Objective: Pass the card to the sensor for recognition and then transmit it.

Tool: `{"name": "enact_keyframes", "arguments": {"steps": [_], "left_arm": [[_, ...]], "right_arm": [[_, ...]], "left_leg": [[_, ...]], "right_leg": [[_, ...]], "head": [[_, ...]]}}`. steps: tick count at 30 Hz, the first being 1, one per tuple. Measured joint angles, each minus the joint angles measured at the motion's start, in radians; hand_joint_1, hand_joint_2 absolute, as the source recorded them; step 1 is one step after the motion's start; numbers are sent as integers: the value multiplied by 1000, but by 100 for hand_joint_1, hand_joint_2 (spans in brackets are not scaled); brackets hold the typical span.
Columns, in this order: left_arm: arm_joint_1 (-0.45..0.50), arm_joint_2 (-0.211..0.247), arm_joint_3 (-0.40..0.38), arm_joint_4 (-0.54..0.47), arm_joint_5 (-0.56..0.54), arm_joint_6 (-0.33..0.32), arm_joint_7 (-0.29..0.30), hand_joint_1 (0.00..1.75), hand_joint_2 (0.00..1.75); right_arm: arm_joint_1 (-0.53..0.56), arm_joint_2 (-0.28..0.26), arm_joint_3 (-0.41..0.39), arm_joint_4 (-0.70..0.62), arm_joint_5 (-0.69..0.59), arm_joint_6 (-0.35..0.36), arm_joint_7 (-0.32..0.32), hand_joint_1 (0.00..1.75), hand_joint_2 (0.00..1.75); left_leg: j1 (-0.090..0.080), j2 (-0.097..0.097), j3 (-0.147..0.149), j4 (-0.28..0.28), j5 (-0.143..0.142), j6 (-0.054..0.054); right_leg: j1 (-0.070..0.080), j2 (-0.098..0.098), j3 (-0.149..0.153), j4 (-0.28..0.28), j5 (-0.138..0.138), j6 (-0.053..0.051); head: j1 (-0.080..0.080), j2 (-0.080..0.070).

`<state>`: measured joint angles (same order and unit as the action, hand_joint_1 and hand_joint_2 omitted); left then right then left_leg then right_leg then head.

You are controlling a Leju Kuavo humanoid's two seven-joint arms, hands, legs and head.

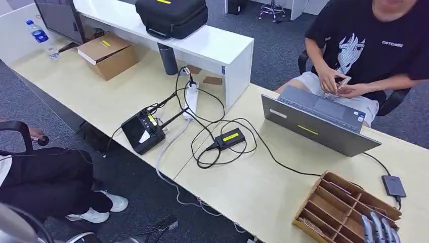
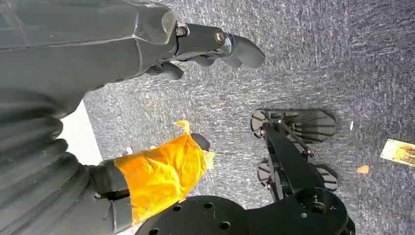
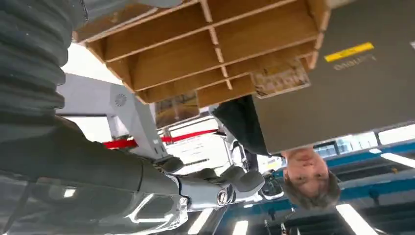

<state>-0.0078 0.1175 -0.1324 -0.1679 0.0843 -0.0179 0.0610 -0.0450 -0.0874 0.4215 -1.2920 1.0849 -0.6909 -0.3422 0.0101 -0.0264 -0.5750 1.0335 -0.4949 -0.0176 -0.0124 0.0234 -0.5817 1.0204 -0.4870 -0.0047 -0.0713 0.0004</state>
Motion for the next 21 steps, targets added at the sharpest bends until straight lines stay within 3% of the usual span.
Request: {"name": "enact_keyframes", "arguments": {"steps": [21], "left_arm": [[0,0,0,0,-5,0,0,0,175]], "right_arm": [[19,31,-158,76,141,0,-29,0,175]], "left_leg": [[0,0,0,0,0,0]], "right_leg": [[0,0,0,0,0,0]], "head": [[0,0]]}}
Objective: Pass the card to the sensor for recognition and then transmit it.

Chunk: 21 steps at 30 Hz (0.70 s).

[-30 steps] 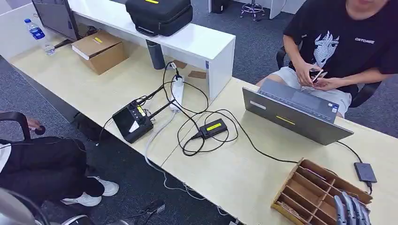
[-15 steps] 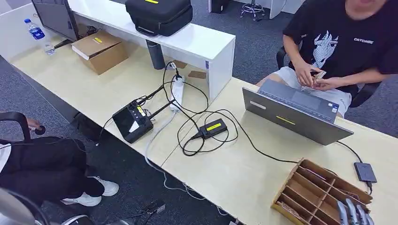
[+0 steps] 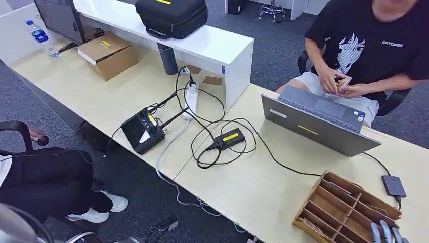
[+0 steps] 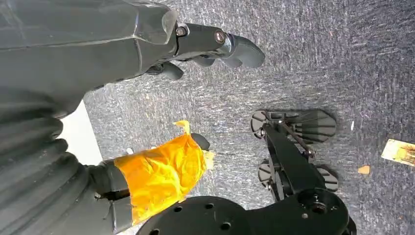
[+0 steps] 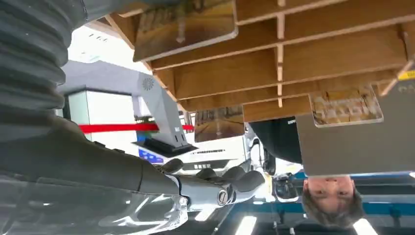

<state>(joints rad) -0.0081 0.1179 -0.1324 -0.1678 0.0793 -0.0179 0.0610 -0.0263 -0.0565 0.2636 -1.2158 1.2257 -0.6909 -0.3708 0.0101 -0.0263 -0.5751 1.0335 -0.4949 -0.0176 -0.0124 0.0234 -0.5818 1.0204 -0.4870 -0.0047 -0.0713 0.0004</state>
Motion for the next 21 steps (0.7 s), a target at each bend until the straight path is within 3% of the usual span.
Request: {"name": "enact_keyframes", "arguments": {"steps": [21], "left_arm": [[0,1,1,0,0,0,0,0,175]], "right_arm": [[18,4,-32,37,16,0,-9,0,175]], "left_leg": [[0,0,0,0,0,0]], "right_leg": [[0,0,0,0,0,0]], "head": [[0,0]]}}
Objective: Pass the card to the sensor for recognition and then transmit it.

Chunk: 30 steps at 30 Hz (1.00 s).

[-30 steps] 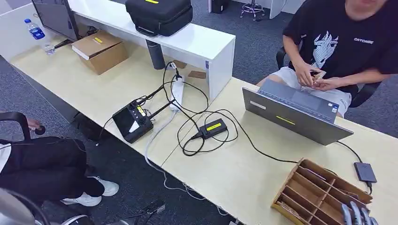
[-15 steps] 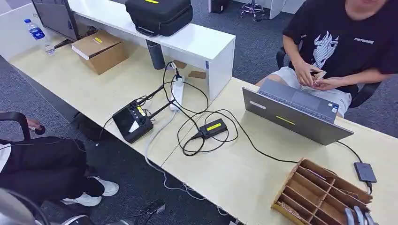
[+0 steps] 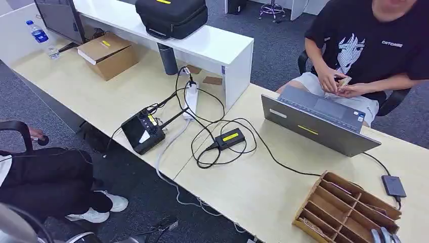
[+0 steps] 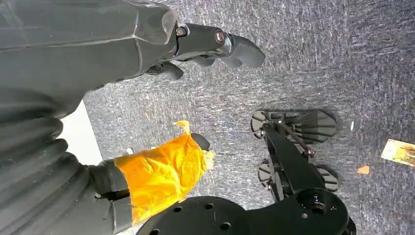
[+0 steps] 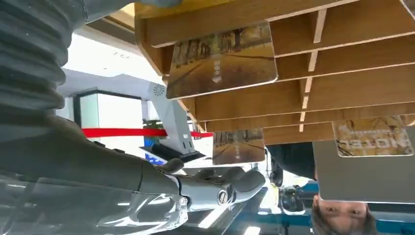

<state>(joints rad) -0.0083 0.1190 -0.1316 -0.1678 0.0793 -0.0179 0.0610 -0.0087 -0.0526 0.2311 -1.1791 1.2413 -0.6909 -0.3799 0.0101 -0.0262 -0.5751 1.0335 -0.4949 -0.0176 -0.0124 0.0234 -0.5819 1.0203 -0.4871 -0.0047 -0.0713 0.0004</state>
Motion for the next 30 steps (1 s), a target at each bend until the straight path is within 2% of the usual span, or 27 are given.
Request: {"name": "enact_keyframes", "arguments": {"steps": [8,9,10,11,12,13,15,18,20,30], "left_arm": [[0,2,0,0,-1,0,0,0,175],[0,2,1,0,-2,0,0,0,175],[0,2,1,0,-2,0,0,0,175],[0,2,2,0,-3,0,0,0,175],[0,2,2,0,-3,0,0,0,175],[0,2,3,0,-3,0,0,0,175],[0,2,4,0,-4,0,0,0,175],[0,2,5,0,-4,0,0,0,175],[0,2,5,0,-4,0,0,0,175],[0,2,5,0,-7,0,0,0,175]], "right_arm": [[2,0,-5,4,16,0,4,0,175],[3,0,-10,4,23,0,6,12,175],[5,0,-12,4,24,0,7,51,175],[6,0,-15,4,26,0,10,134,175],[7,0,-18,4,28,0,11,154,175],[8,0,-20,4,30,0,11,164,175],[10,0,-24,5,31,0,14,171,175],[11,0,-25,9,31,0,17,169,175],[10,0,-25,13,32,0,20,175,175],[-3,0,-23,37,8,-8,39,175,175]], "left_leg": [[0,0,0,0,0,0],[0,0,0,0,0,0],[0,0,0,0,0,0],[0,0,0,0,0,0],[0,0,0,0,0,0],[0,0,0,0,0,0],[0,0,0,0,0,0],[0,0,0,0,0,0],[0,0,0,0,0,0],[0,0,0,0,0,0]], "right_leg": [[0,0,0,0,0,0],[0,0,0,0,0,0],[0,0,0,0,0,0],[0,0,0,0,0,0],[0,0,0,0,0,0],[0,0,0,0,0,0],[0,0,0,0,0,0],[0,0,0,0,0,0],[0,0,0,0,0,0],[0,0,0,0,0,0]], "head": [[0,0],[0,0],[0,0],[0,0],[0,0],[0,0],[0,0],[0,0],[0,0],[0,0]]}}
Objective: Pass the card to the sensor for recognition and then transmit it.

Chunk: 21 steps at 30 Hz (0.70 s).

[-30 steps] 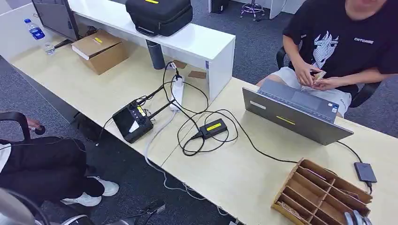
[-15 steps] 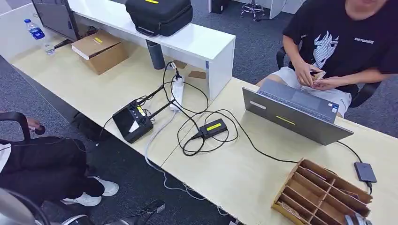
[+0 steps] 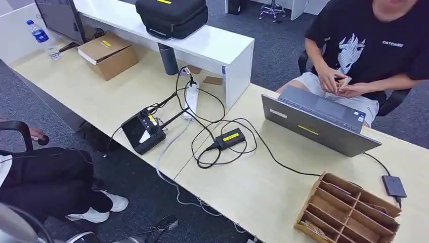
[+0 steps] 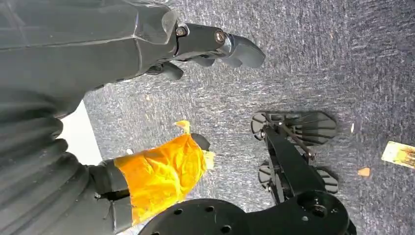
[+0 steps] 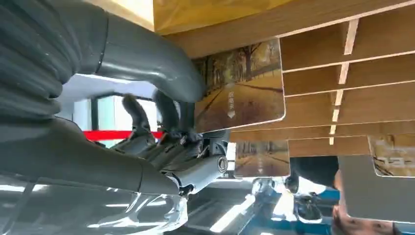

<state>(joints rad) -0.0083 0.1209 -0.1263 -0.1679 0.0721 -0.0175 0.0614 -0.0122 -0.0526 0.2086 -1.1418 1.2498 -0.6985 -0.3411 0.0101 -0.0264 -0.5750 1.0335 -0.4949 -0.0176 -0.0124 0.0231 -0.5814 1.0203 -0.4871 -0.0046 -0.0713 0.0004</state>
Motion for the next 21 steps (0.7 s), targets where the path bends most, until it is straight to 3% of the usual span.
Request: {"name": "enact_keyframes", "arguments": {"steps": [7,21], "left_arm": [[-1,0,1,0,-6,0,0,0,175],[-4,2,1,0,-26,-5,0,0,175]], "right_arm": [[-4,0,15,-5,0,0,4,175,175],[-86,31,-26,-173,-13,0,-123,175,175]], "left_leg": [[0,0,0,0,0,0],[0,0,0,0,0,0]], "right_leg": [[0,0,0,0,0,0],[0,0,0,0,0,0]], "head": [[0,0],[0,0]]}}
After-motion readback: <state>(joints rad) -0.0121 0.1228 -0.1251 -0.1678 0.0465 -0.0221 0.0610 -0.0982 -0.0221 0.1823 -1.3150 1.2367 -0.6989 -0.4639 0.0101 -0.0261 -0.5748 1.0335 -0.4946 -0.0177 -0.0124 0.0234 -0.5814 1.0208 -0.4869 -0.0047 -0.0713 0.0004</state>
